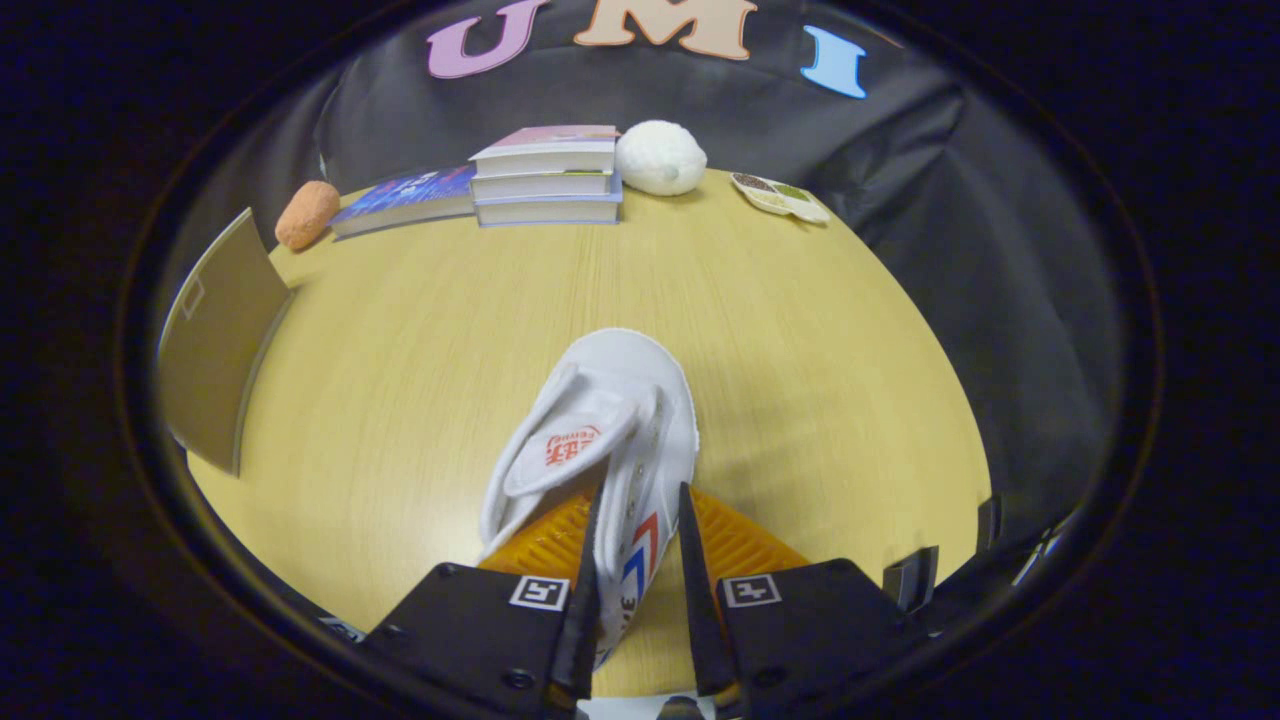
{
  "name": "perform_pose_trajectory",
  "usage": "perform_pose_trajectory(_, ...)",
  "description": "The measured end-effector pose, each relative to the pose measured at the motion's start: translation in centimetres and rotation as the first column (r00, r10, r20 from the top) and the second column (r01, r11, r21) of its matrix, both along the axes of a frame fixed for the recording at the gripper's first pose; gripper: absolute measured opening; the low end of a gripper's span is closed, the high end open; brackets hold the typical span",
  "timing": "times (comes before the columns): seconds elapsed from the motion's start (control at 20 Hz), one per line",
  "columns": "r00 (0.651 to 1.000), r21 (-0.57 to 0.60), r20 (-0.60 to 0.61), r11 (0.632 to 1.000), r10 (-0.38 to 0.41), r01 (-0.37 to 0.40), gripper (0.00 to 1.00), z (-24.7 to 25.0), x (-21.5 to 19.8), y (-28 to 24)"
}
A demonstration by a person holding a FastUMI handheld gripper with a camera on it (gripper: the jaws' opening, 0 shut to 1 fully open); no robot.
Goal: Open the storage box then place both shoes into the box .Put the left shoe in first, then the right shoe, with the right side of both shoes facing outward in a uniform manner.
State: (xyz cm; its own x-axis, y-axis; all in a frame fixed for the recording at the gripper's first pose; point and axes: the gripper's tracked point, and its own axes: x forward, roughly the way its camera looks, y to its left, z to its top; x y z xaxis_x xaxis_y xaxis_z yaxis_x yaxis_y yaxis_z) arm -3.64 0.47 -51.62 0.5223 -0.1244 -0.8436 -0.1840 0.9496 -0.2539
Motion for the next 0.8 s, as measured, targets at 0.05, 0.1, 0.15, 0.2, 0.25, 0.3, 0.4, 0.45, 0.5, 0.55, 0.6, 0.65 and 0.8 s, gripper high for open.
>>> perform_pose_trajectory(0.05,1.0,0.008,0.003,1.0,0.001,-0.001,0.42,0.0,0.0,0.0)
perform_pose_trajectory(0.1,1.0,0.015,0.008,1.0,-0.003,0.003,0.41,0.0,0.0,-0.2)
perform_pose_trajectory(0.15,0.997,-0.042,0.042,0.997,-0.059,0.061,0.29,0.2,0.4,-2.3)
perform_pose_trajectory(0.2,0.996,-0.009,0.03,0.996,-0.086,0.087,0.16,0.1,-0.2,-2.6)
perform_pose_trajectory(0.25,0.994,0.028,0.044,0.995,-0.096,0.095,0.03,0.5,0.0,-2.1)
perform_pose_trajectory(0.3,0.995,0.052,0.022,0.994,-0.098,0.096,0.03,-0.1,0.0,-2.2)
perform_pose_trajectory(0.4,0.992,0.128,-0.003,0.983,-0.13,0.129,0.03,-0.2,-0.5,-2.3)
perform_pose_trajectory(0.45,0.988,0.165,-0.018,0.974,-0.152,0.153,0.03,-0.2,-0.5,-2.3)
perform_pose_trajectory(0.5,0.985,0.202,-0.041,0.964,-0.17,0.175,0.03,-0.3,-0.6,-2.6)
perform_pose_trajectory(0.55,0.98,0.242,-0.064,0.95,-0.187,0.197,0.03,-0.3,-0.6,-2.6)
perform_pose_trajectory(0.6,0.974,0.286,-0.092,0.932,-0.206,0.224,0.03,-0.4,-0.6,-2.6)
perform_pose_trajectory(0.65,0.966,0.333,-0.12,0.907,-0.23,0.257,0.03,-0.4,-0.6,-2.7)
perform_pose_trajectory(0.8,0.93,0.465,-0.225,0.807,-0.291,0.365,0.03,-0.3,-0.7,-2.8)
